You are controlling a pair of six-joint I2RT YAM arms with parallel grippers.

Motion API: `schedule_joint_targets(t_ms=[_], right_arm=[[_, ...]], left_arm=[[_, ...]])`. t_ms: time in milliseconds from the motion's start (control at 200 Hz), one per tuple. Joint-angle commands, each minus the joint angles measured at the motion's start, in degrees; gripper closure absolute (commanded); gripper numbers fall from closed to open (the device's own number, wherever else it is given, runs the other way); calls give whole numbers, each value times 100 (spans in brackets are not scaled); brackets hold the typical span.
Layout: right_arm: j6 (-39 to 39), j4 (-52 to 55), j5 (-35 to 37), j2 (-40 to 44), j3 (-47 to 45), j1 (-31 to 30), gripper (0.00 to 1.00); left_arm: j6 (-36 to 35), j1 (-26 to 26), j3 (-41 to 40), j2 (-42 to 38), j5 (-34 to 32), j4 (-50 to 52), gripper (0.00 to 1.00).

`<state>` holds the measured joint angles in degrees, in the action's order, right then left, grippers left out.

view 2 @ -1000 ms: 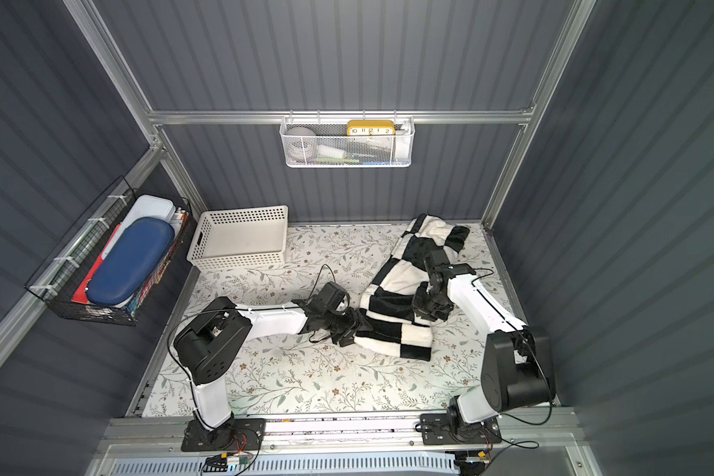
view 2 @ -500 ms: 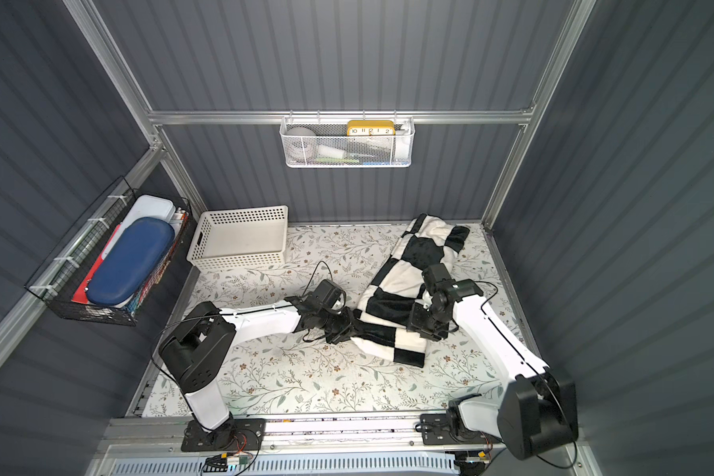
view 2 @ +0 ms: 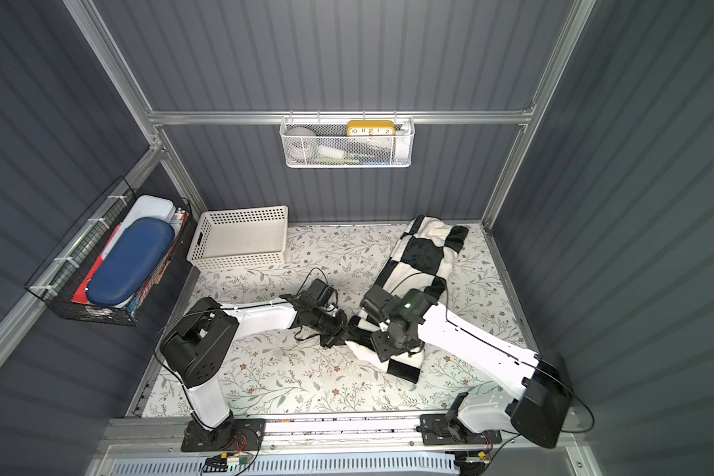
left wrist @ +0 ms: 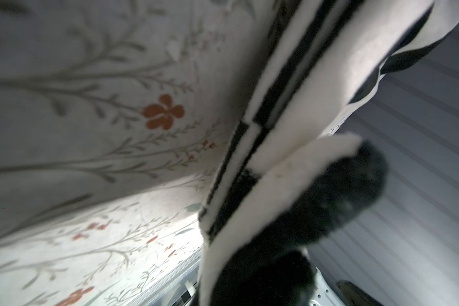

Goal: Roll up the pillowcase
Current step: Roll the pillowcase at the center of the board.

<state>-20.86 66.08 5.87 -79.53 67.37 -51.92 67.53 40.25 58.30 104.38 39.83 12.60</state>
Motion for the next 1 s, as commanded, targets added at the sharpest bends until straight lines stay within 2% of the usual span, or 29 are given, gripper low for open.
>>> schedule_joint_targets(t_ms=[0, 95, 220, 280, 440, 560, 595, 725, 860, 910, 996], right_arm=[[295, 62, 1003, -548, 97, -477, 35], [427, -241, 1394, -779, 11, -760, 33], [630, -1121, 1156, -430, -412, -923, 22], [811, -1398, 1097, -437, -567, -1038, 20], [1150, -1034, 615, -997, -305, -1726, 21], [1056, -903, 234, -1066, -28, -2200, 22], [1016, -917, 324, -1054, -18, -2261, 23], [954, -1275, 1181, -1144, -401, -2274, 23], [1030, -1650, 1077, -1502, -604, -2201, 25], [1076, -1971, 836, -1603, -748, -2142, 26], [1103, -2046, 733, -1840, -620, -2151, 27]], left_arm=[[-86, -292, -166, -293, 163, 696, 100], [-192, -421, -403, -397, 231, 724, 100], [-249, -428, -899, -477, 363, 578, 100], [-249, -439, -1162, -493, 491, 452, 100], [-540, -562, -1454, -455, 754, 440, 100], [-1004, -956, -1417, -401, 846, 668, 100], [-1170, -1110, -1375, -379, 850, 742, 100], [-1548, -1430, -1157, -397, 790, 1090, 100], [-1619, -1484, -1094, -410, 837, 1218, 100], [-1624, -1485, -1098, -430, 840, 1200, 100], [-1559, -1485, -1154, -495, 854, 1150, 100]])
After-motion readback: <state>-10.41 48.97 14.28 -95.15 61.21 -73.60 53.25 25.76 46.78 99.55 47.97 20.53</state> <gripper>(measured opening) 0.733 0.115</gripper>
